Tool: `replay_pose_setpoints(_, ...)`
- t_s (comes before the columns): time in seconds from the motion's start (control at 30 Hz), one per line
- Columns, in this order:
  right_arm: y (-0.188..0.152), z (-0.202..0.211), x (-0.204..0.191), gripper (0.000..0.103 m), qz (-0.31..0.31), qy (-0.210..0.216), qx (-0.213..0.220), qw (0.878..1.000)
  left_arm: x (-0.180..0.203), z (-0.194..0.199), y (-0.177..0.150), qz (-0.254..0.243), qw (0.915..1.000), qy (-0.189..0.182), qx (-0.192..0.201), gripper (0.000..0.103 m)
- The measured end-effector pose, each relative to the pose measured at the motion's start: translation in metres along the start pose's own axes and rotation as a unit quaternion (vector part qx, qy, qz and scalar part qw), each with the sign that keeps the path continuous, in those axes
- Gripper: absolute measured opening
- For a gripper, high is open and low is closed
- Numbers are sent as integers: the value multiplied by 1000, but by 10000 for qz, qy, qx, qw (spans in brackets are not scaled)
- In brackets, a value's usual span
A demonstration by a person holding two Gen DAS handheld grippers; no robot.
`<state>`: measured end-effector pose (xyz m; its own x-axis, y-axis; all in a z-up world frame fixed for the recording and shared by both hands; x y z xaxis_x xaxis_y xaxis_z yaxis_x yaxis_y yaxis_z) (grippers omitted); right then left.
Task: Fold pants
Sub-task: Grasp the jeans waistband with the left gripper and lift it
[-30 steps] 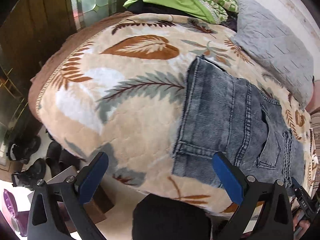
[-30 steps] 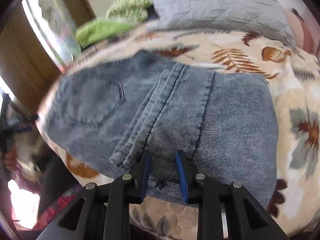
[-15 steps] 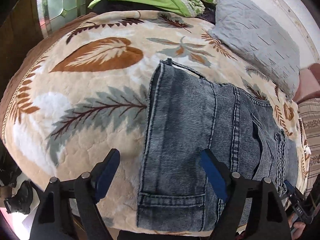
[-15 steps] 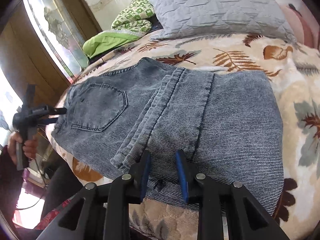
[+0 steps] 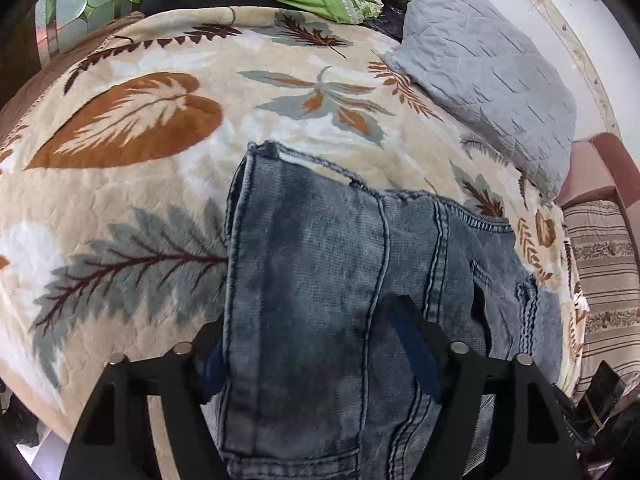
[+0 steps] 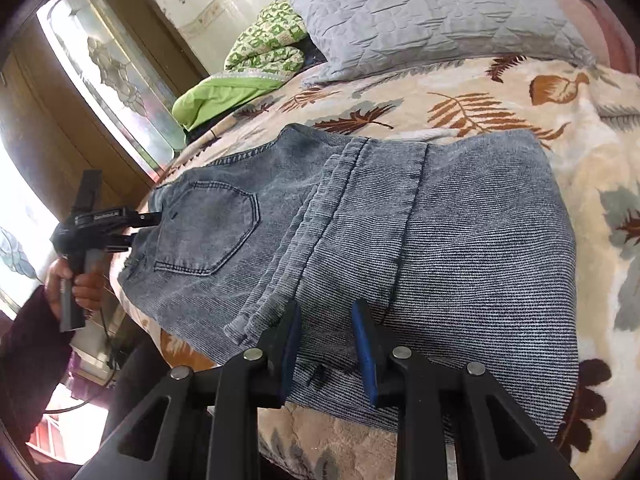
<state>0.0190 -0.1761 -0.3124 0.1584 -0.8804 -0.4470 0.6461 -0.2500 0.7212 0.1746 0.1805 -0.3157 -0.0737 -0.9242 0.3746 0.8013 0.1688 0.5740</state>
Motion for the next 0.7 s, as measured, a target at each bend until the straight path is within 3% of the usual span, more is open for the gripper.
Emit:
replay_pose_setpoints(0.13, 0, 0, 0, 30, -4, 27, 27, 10000, 4, -6, 5, -9, 10000, 61, -43, 73)
replay_pose_setpoints(0.2, 0, 0, -1, 30, 54, 7, 40, 10000, 8, -5, 4, -101, 9999, 10, -93, 39)
replay_pose_setpoints(0.37, 0, 0, -2, 30, 120, -16, 13, 9999, 4, 3, 6, 190, 9997, -165, 44, 17)
replay_pose_setpoints(0.53, 9, 0, -16, 31, 406, -195, -132, 9989, 20, 22, 9, -15, 9993, -182, 311, 14)
replay_pose_setpoints(0.7, 29, -18, -58, 31, 538, 292, -114, 9981, 34, 44, 14, 38, 9979, -390, 521, 14)
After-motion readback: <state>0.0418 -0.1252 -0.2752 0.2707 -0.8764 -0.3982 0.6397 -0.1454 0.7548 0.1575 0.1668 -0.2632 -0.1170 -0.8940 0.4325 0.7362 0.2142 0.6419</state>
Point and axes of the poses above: each gripper's, at about its wrist camera, not at the fingertips, and z roughly against the way its jaws point, x to its right, y to its top, the point moved 5 cm from there along -z, roughly the way its jaws point, and after that the axes turned 13 degrees about x, right-handed, at the moved point
